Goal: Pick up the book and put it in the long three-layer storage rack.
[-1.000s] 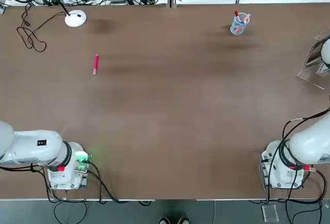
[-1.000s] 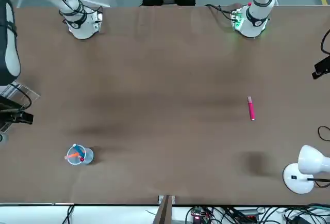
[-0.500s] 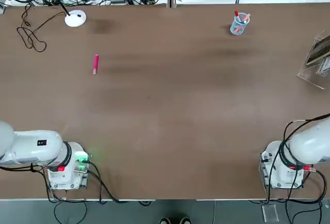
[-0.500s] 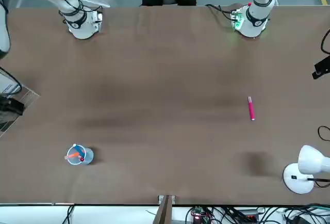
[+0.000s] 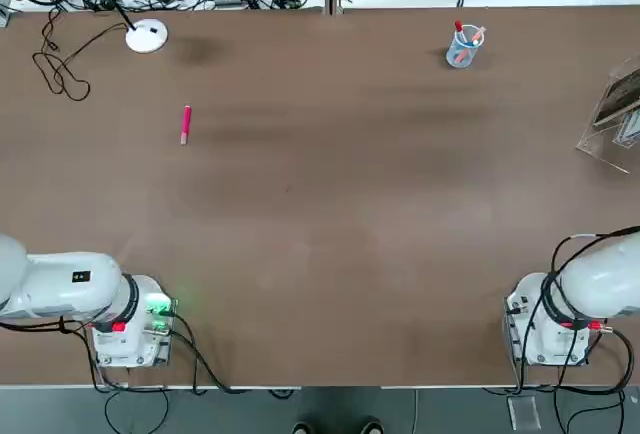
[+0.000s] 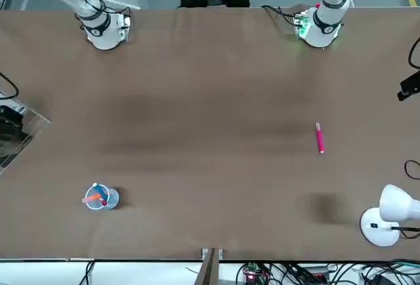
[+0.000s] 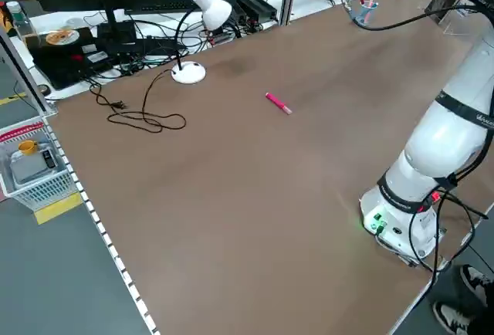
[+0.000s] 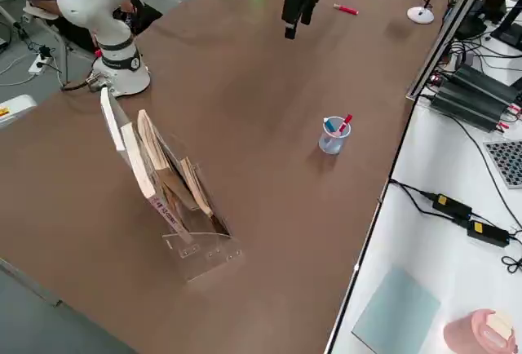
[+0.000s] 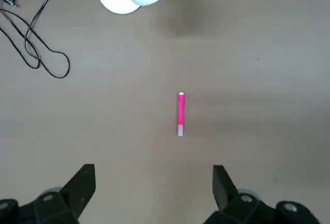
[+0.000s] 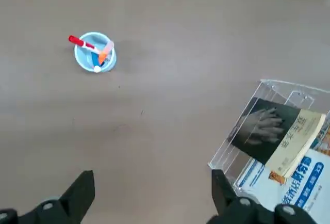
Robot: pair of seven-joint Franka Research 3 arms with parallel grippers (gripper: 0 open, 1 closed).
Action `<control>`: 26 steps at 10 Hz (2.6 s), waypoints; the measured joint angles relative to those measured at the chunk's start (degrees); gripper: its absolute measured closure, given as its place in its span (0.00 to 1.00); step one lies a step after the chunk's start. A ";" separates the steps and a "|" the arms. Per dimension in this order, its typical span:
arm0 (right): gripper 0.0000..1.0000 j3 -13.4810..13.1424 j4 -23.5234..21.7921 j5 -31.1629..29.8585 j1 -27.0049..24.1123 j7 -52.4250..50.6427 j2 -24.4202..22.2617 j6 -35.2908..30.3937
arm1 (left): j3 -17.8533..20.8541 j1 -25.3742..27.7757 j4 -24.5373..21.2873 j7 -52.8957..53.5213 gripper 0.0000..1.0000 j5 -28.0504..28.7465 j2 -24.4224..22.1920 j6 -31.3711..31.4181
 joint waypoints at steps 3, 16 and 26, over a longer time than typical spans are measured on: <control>0.00 -0.34 -2.53 1.94 -0.89 -2.85 -0.99 0.13 | 0.00 0.00 0.30 0.00 0.00 0.00 0.00 0.00; 0.00 -0.32 -5.25 3.59 -1.49 -4.88 -4.29 -0.09 | 0.00 0.00 0.69 0.00 0.00 0.00 0.00 0.00; 0.00 -0.25 -8.71 5.22 -1.44 -4.87 -5.14 3.83 | 0.00 0.00 1.21 0.00 0.00 0.00 0.00 -0.39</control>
